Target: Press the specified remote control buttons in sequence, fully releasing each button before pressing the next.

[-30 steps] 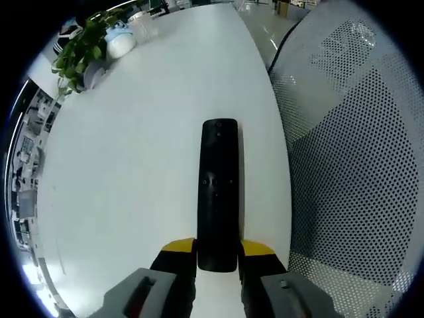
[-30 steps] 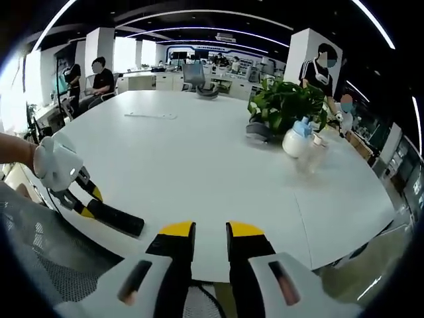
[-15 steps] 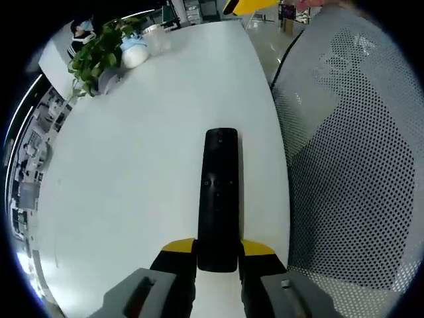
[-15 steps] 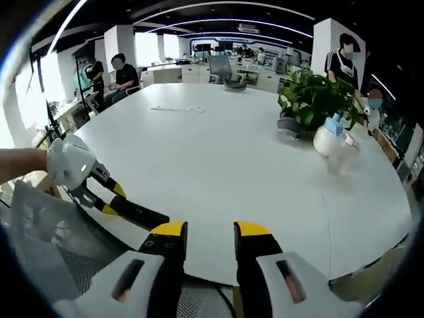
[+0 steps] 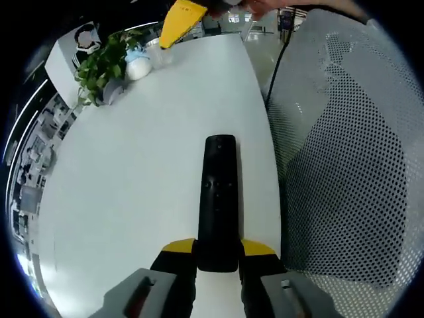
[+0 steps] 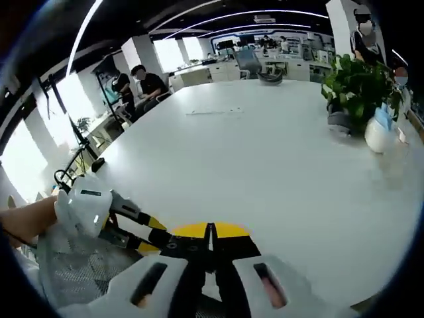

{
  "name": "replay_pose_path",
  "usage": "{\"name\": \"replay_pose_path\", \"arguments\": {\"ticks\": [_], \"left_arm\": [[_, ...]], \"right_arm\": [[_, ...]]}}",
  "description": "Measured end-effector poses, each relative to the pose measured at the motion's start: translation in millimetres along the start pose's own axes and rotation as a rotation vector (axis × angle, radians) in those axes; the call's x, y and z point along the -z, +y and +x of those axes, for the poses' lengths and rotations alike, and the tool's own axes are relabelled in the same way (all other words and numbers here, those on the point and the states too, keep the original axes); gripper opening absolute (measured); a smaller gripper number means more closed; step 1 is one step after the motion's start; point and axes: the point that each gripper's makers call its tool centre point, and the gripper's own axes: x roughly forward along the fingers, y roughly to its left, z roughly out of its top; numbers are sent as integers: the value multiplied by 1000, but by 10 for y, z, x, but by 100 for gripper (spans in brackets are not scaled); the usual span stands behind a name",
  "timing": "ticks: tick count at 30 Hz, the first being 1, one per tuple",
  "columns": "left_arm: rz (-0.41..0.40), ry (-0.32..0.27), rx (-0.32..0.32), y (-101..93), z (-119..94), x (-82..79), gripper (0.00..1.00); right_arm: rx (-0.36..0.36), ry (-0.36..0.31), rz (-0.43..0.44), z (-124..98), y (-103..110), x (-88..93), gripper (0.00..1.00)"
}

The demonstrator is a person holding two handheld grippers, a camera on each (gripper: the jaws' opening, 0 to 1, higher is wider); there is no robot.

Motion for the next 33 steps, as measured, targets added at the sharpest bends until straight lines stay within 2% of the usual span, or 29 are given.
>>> {"name": "replay_pose_path", "arguments": {"ticks": [1,2,4,9,12,14,16,23,26,29,33], "left_arm": [[12,5,0,-17,2,-5,24],[21,6,-4,-36,0,-16,24],[25,4,-7,-57,-5,-27,24],[-9,-11,-15,-65,-5,-31,24],[-35,-24,0,-89,-13,-28,24],[-30,-25,5,-110,-16,-29,24],[-17,-22,9,-136,-18,-32,24],[-5,-25,15,-148,-18,-34,24],[-5,-27,14,-151,-15,-35,24],[-6,-29,14,-150,-15,-37,24],[-23,-31,20,-144,-10,-33,24]], "right_arm": [[13,49,-28,49,2,109,0],[29,53,-61,87,-22,130,0],[31,106,-103,140,-17,268,0],[-6,202,-49,198,6,491,0],[-31,256,25,211,7,599,0],[-31,276,28,230,-29,615,0],[-33,333,39,227,-34,687,0],[-40,389,80,165,-98,868,0],[-33,365,105,114,-140,849,0],[-43,405,146,116,-124,945,0],[-35,407,98,164,-96,943,0]]}}
